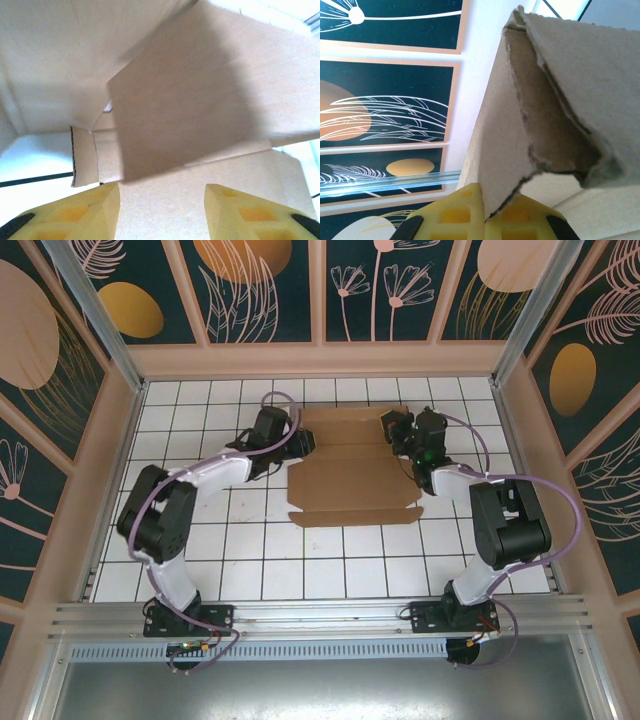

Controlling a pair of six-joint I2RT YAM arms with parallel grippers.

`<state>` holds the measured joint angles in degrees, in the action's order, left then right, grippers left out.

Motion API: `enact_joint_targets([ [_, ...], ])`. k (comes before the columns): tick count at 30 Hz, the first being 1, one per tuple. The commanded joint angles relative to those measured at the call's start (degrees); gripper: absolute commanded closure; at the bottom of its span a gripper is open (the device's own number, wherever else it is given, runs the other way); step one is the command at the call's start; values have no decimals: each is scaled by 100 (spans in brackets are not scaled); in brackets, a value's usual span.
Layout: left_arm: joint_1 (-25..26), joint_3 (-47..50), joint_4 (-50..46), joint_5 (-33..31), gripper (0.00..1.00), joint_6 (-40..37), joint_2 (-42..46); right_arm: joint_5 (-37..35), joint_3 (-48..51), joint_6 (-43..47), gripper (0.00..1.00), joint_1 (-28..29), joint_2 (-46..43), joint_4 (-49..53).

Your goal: Fold the paper box

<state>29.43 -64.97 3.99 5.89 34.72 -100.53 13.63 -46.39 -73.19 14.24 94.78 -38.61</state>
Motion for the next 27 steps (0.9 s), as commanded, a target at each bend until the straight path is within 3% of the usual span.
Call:
enact_joint_targets([
  [1,22,332,-378,-384,52,-308,681,-19,-89,384,100,-100,-36,456],
  [6,23,491,-707,-902,51,-514,1476,91,-220,458,100,-132,15,554],
  [8,28,631,-510,-1084,48,-746,1825,113,-277,504,99,-128,16,662],
  [10,25,642,-406,-1700,47,-920,2012,131,-331,566,99,-131,21,761],
  [13,27,786,107,-2169,45,-1683,2129,172,-410,609,98,-129,28,861],
  [16,-42,783,307,-2682,56,-2300,1947,251,-514,664,97,-129,74,950],
  [17,-193,680,236,-2492,58,-2399,1828,270,-544,682,97,-125,96,989],
  [21,-904,603,180,-349,50,-2554,1530,354,-671,767,96,-139,168,1157],
  [27,-1039,293,231,868,42,-3155,952,494,-749,850,94,-223,271,1268],
])
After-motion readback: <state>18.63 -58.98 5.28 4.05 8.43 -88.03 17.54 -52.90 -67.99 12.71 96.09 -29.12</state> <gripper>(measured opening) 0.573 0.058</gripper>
